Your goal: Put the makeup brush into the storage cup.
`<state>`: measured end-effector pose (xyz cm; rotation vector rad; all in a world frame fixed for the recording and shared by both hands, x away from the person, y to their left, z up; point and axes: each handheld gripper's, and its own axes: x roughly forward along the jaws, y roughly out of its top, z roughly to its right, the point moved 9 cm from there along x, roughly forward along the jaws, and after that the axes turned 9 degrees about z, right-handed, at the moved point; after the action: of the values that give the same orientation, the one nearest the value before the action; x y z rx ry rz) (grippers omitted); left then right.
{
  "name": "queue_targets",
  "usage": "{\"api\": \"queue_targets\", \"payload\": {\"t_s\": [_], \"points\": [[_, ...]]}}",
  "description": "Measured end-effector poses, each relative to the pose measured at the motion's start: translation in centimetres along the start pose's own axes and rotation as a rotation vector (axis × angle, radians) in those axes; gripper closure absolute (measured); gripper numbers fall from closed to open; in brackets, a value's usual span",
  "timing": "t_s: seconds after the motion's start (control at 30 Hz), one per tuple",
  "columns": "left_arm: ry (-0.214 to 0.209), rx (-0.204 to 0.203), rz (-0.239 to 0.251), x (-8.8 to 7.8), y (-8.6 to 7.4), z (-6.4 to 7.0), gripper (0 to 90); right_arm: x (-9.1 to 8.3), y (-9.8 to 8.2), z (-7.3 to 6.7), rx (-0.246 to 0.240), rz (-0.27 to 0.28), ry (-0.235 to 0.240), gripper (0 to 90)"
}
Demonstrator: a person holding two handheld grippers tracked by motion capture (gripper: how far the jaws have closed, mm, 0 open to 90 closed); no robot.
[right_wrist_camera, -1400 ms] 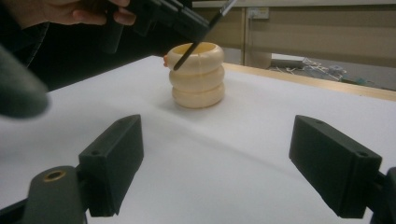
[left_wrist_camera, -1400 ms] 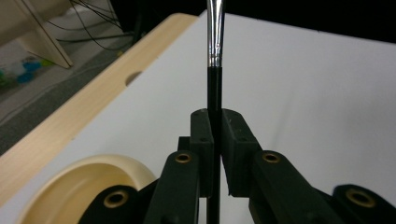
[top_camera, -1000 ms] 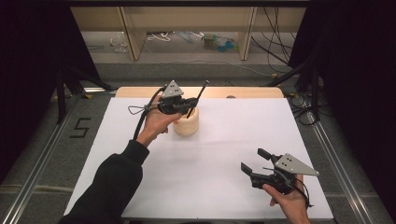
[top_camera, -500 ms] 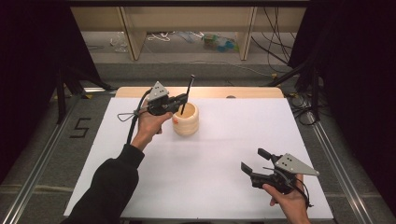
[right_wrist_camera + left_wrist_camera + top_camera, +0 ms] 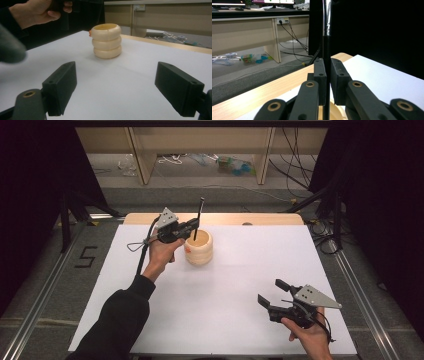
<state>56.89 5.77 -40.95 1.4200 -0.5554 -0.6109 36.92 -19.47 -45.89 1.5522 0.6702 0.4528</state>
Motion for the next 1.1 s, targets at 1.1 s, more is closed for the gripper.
{"api": "queue_targets", "payload": {"t_s": [1.1], "points": [[0.018,-0.017,-0.038,0.9,-4.1,-0.3,83.7,0.1,0.1,-0.1,-0.002,0.013,0.005,18.9]]}}
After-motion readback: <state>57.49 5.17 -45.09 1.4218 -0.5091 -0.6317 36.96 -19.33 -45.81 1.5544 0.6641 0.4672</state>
